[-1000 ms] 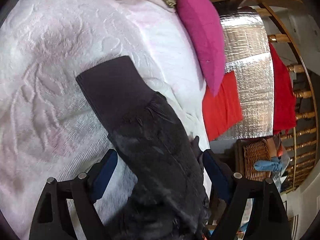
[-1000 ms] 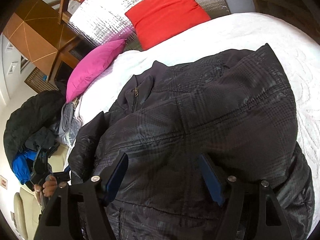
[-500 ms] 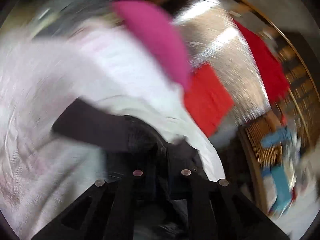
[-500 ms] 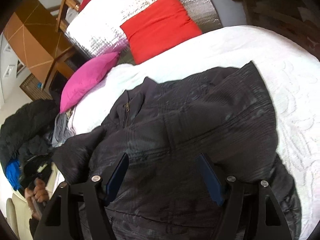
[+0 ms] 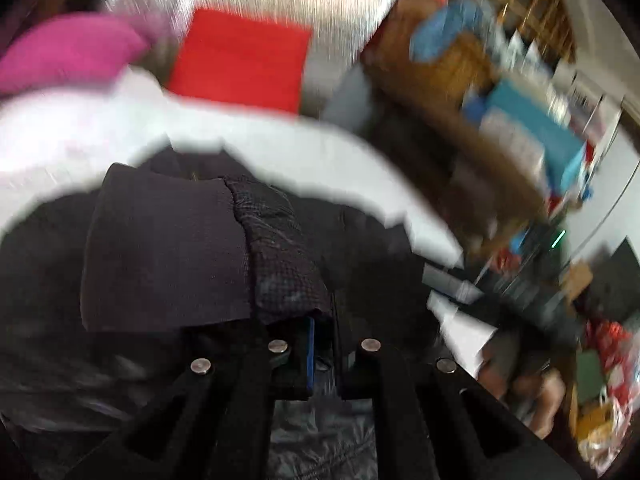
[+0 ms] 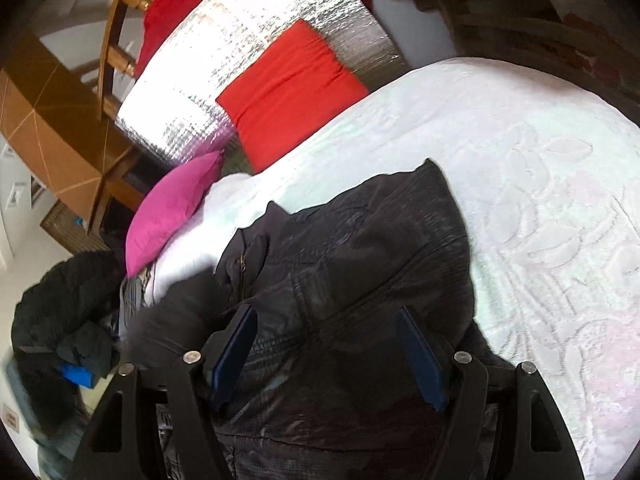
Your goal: Fold large clothes
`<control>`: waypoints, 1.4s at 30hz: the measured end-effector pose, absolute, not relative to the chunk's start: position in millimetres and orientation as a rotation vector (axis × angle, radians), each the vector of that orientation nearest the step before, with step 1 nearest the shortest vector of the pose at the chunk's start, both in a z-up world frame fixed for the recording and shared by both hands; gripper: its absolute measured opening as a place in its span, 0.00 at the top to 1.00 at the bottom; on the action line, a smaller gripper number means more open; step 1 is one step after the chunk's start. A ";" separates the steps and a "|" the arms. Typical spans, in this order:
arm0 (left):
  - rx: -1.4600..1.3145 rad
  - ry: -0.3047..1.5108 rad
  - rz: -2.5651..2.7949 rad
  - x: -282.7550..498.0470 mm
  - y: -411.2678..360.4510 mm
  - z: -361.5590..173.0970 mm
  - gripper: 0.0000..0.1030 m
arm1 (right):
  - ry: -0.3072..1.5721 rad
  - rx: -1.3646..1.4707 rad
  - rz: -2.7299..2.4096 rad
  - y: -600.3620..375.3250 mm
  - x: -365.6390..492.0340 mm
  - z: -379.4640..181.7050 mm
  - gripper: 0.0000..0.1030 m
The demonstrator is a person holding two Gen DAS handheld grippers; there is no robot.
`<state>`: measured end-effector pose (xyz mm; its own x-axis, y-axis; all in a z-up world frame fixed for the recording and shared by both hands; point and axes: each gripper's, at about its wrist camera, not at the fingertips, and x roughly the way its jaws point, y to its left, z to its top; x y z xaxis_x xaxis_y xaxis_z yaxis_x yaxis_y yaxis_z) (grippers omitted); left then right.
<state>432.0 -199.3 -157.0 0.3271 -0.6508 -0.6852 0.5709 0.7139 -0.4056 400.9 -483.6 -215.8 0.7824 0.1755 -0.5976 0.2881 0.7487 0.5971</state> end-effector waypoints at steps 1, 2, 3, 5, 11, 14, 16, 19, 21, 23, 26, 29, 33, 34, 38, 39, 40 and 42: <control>-0.078 0.989 -0.793 434.3 -206.1 -167.8 0.93 | 0.685 0.742 -0.070 -484.8 401.6 -215.6 0.27; -0.073 1.036 -0.781 437.7 -207.6 -175.7 0.91 | 0.685 0.748 -0.073 -487.1 401.6 -216.4 0.27; -0.078 1.089 -0.777 439.4 -206.0 -181.8 0.86 | 0.689 0.754 -0.075 -489.0 402.1 -217.0 0.27; -0.113 1.144 -0.813 439.2 -197.0 -181.3 0.79 | 0.705 0.767 -0.063 -490.9 405.2 -218.5 0.27; -0.146 0.935 -0.857 435.3 -128.1 -107.5 0.27 | 0.746 0.723 0.021 -469.7 415.7 -213.0 0.26; -0.213 0.877 -0.754 452.8 -73.1 -93.1 0.23 | 0.747 0.634 0.091 -442.7 417.5 -203.0 0.26; -0.244 0.899 -0.598 469.4 -40.2 -101.4 0.23 | 0.744 0.547 0.138 -419.0 416.7 -195.2 0.24; -0.280 0.989 -0.405 491.5 -4.4 -130.6 0.25 | 0.740 0.373 0.207 -372.8 416.1 -185.8 0.23; -0.327 1.061 -0.343 499.9 6.1 -151.3 0.25 | 0.740 0.230 0.224 -339.7 416.2 -185.1 0.22; -0.340 1.093 -0.323 503.0 8.0 -164.4 0.27 | 0.759 0.106 0.219 -313.0 419.4 -190.8 0.21; -0.274 1.129 -0.301 502.5 -2.7 -179.7 0.42 | 0.755 -0.036 0.119 -289.3 428.4 -204.4 0.21; -0.191 1.120 -0.285 497.9 -12.5 -186.8 0.43 | 0.763 -0.094 0.047 -283.2 443.4 -222.6 0.21; -0.095 1.090 -0.272 494.4 -24.9 -188.0 0.46 | 0.741 -0.002 0.048 -289.9 451.1 -225.2 0.40; -0.088 1.089 -0.270 494.2 -20.9 -192.7 0.47 | 0.744 0.035 0.056 -292.7 451.8 -223.2 0.46; -0.093 1.094 -0.266 496.2 -20.3 -194.3 0.47 | 0.729 0.235 0.064 -324.1 450.5 -213.2 0.62; -0.094 1.094 -0.265 498.3 -22.8 -191.6 0.47 | 0.731 0.306 0.054 -337.8 451.1 -214.0 0.63; -0.093 1.094 -0.263 497.5 -24.7 -193.1 0.48 | 0.736 0.390 0.048 -353.9 451.4 -215.8 0.64; -0.080 1.092 -0.258 492.7 -22.0 -195.7 0.48 | 0.750 0.538 0.029 -383.8 446.5 -221.3 0.64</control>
